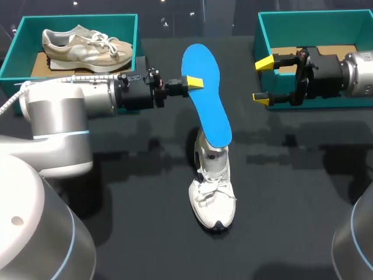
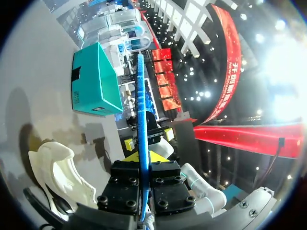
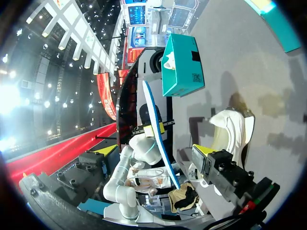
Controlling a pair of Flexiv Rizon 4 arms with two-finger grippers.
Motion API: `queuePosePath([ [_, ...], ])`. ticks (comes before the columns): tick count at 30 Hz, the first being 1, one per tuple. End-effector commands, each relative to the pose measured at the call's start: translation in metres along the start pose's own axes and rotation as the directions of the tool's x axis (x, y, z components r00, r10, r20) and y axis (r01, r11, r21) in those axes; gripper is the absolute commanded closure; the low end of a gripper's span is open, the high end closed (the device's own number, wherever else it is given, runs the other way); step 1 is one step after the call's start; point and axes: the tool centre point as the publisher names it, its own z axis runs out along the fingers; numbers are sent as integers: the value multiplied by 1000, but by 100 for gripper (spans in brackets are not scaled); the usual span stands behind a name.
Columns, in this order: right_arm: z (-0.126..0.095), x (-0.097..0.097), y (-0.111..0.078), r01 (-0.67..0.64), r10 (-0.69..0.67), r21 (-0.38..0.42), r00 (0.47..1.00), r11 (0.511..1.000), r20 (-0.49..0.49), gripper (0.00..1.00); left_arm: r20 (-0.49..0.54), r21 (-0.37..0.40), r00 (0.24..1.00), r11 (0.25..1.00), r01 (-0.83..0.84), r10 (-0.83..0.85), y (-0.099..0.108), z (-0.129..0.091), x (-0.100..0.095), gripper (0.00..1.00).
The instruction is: Take the shoe out of the shoebox, open the shoe tongue, remove and reinsert the insole, then place the shoe into the shoebox
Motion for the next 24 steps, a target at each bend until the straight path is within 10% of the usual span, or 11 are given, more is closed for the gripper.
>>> queuePosePath([
  [1,0,0,-1,0,0,-2,1000,1000,1,0,-1,8,999,999,36,-36,-1,8,-8,100],
  [24,2,43,-3,114,-107,18,853,993,512,0,-23,15,991,991,135,-134,-1,22,-24,100],
])
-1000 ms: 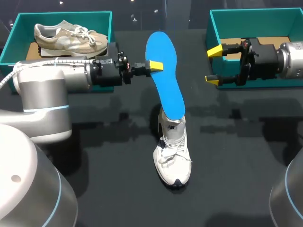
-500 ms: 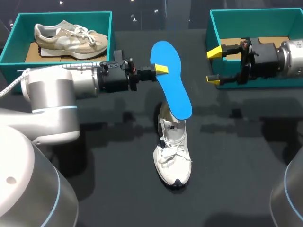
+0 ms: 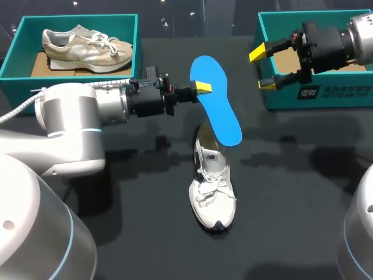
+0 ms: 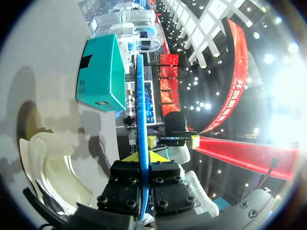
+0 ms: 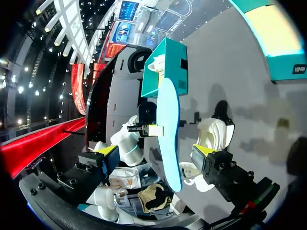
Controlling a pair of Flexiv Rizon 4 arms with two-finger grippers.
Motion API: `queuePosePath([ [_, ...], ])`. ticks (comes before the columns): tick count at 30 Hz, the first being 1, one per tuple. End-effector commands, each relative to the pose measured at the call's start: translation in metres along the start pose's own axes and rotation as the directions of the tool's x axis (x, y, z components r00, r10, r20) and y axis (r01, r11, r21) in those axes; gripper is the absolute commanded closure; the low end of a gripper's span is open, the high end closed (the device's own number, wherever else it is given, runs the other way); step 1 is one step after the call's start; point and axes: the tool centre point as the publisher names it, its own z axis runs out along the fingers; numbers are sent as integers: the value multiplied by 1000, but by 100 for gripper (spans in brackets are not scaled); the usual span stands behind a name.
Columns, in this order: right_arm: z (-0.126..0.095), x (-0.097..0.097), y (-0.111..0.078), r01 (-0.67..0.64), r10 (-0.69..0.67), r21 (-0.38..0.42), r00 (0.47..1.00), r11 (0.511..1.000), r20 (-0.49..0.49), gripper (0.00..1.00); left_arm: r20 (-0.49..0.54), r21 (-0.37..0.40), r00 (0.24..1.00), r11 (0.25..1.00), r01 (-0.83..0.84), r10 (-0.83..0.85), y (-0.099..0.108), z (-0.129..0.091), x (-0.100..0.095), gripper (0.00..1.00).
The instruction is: Take the shoe out of the shoebox, open the shoe tongue, remove and reinsert the insole, then place the shoe into the shoebox
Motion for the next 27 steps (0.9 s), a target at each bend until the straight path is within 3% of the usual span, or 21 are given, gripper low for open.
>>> queuePosePath([
  [1,-6,16,-4,1,-1,-1,973,1000,232,0,-2,-1,1000,1000,-1,1,0,2,-2,100],
  [11,0,46,-12,40,-37,4,881,999,473,0,-2,-1,1000,1000,-1,1,0,2,-2,100],
  [21,14,73,-16,20,-32,25,741,999,670,0,-2,-1,1000,1000,-1,1,0,2,-2,100],
  [27,25,88,-13,-4,-26,37,630,999,776,0,-2,-1,1000,1000,-1,1,0,2,-2,100],
])
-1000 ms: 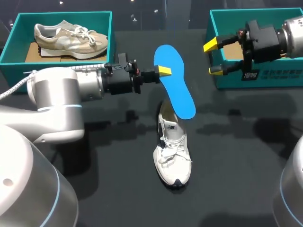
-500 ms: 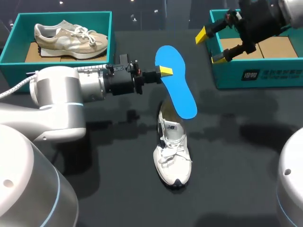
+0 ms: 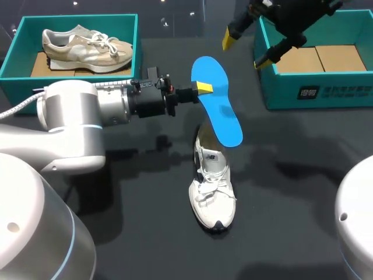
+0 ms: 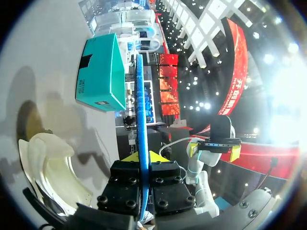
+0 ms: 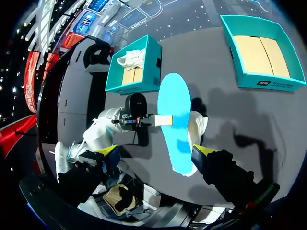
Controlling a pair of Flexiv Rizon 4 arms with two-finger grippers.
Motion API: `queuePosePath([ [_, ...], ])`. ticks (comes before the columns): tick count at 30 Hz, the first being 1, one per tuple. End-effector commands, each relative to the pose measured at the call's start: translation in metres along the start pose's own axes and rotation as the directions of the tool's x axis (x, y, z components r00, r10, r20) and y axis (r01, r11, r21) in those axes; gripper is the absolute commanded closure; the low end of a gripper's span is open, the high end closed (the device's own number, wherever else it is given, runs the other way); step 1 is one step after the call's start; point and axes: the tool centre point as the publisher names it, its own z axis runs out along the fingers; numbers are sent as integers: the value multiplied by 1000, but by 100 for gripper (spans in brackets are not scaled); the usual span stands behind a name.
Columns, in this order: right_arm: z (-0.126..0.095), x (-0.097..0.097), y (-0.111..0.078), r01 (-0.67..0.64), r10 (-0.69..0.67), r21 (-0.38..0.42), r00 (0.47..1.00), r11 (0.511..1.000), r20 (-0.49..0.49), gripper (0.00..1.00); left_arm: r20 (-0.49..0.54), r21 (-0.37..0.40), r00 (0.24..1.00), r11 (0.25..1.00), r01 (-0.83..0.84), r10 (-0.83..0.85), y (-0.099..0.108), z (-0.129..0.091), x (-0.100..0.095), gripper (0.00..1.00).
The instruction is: Take the shoe out of the shoebox, open the shoe tongue, remove and reinsert the insole, then place the shoe into the shoebox
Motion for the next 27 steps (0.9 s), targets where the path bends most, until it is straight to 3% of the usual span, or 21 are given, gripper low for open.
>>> queuePosePath([
  [1,2,14,8,-12,5,17,929,1000,370,0,1,1,1000,1000,-1,1,0,0,0,100],
  [16,19,42,1,-19,16,0,849,1000,529,0,1,1,1000,1000,-1,1,0,0,0,100],
  [27,29,51,-2,-46,51,-22,813,999,580,0,1,1,1000,1000,-1,1,0,0,0,100],
])
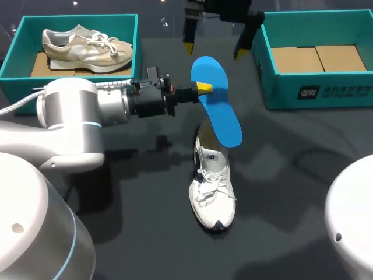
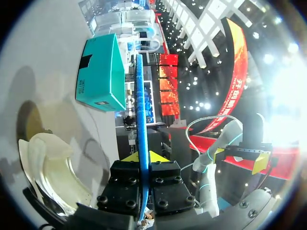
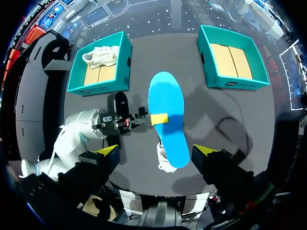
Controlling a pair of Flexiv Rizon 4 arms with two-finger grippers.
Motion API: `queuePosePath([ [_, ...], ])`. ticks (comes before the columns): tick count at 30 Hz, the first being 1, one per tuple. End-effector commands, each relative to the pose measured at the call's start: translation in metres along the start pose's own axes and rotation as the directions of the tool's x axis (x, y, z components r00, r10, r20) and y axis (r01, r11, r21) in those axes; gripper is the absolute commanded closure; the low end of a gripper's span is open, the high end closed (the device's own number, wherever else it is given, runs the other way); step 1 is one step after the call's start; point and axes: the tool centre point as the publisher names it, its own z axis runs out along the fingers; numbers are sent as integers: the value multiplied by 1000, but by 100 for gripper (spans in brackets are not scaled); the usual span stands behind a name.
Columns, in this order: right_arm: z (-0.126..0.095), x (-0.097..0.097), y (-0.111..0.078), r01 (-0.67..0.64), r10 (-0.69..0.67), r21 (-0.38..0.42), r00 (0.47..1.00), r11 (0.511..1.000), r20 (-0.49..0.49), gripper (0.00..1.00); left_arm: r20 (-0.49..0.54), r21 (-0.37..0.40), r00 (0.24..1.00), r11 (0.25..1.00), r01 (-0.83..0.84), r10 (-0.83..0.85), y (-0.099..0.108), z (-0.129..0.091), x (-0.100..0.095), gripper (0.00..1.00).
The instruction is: Take the shoe out of the shoebox, open the shoe tongue, remove and reinsert the insole, then place the shoe into the shoebox
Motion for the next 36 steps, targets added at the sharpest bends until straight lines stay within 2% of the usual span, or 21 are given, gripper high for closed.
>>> queuePosePath([
  [1,1,6,2,-2,2,1,990,1000,140,0,0,-1,1000,1000,0,0,0,0,0,100],
  [11,2,4,3,3,-3,0,995,1000,95,0,0,-1,1000,1000,0,0,0,0,0,100],
  [16,6,-3,2,8,-8,7,1000,1000,12,0,0,-1,1000,1000,0,0,0,0,0,100],
  [22,11,-18,4,-7,10,18,990,1000,-142,0,0,-1,1000,1000,0,0,0,0,0,100],
  [31,9,-36,11,-47,60,43,914,998,-402,0,0,-1,1000,1000,0,0,0,0,0,100],
  [36,13,-46,12,-49,78,67,826,997,-558,0,0,-1,1000,1000,0,0,0,0,0,100],
])
